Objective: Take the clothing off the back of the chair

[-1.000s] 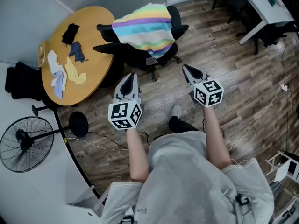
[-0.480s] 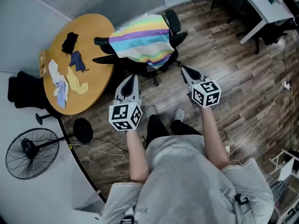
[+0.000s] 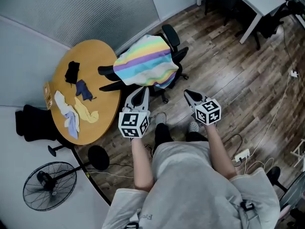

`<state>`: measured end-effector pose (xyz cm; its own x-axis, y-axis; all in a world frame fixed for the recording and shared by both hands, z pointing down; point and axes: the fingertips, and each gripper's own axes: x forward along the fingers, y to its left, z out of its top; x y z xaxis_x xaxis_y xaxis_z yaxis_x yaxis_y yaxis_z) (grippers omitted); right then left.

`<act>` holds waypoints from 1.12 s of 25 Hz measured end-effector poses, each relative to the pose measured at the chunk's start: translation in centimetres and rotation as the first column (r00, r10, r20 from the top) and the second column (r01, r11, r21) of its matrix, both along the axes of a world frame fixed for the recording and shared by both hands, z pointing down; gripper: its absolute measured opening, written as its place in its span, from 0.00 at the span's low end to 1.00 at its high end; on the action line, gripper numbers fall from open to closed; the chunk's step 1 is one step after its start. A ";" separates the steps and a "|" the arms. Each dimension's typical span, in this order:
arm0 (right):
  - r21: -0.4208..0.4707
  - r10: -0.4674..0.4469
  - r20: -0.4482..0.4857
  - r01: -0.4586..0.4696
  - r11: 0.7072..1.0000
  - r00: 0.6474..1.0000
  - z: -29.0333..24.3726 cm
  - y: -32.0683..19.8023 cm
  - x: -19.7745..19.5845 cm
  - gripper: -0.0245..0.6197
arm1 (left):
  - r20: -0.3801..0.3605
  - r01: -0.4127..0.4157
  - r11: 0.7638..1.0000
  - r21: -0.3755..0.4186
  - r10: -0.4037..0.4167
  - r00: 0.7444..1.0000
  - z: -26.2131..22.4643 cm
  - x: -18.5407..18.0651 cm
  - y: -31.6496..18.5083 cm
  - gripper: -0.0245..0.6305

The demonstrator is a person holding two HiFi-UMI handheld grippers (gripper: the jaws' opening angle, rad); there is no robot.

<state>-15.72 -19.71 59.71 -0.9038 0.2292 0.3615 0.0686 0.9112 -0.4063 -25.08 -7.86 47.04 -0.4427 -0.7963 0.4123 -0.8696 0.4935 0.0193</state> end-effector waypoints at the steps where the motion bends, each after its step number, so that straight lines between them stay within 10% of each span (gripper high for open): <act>1: -0.002 0.025 0.019 -0.025 1.000 0.999 -0.6 -0.3 -0.7 0.08 | 0.001 -0.017 1.000 0.007 0.017 1.000 -0.2 -0.7 0.2 0.08; 9: 0.097 0.057 0.147 -0.071 0.993 0.988 -7.8 1.0 -5.3 0.08 | -0.001 -0.231 0.972 0.048 0.231 0.973 -3.6 -2.6 1.0 0.08; 15: 0.148 0.118 0.235 -0.155 0.977 0.965 -12.3 1.5 -7.1 0.09 | 0.090 -0.481 0.875 0.051 0.476 0.875 -8.7 -3.1 2.5 0.08; 21: 0.171 0.172 0.285 -0.227 0.959 0.943 -14.4 2.1 -8.4 0.33 | 0.117 -0.656 0.748 0.102 0.646 0.754 -13.4 -6.1 4.3 0.08; 28: 0.136 0.157 0.350 -0.216 0.967 0.923 -15.5 4.4 -8.6 0.51 | 0.224 -0.719 0.695 0.005 0.700 0.678 -15.1 -11.2 2.4 0.08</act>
<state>-24.36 -15.28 44.18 -0.9987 0.0070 0.0497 -0.0045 0.9736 -0.2282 -36.33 -5.45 31.97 0.2095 -0.9311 0.2987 -0.9476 -0.2687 -0.1730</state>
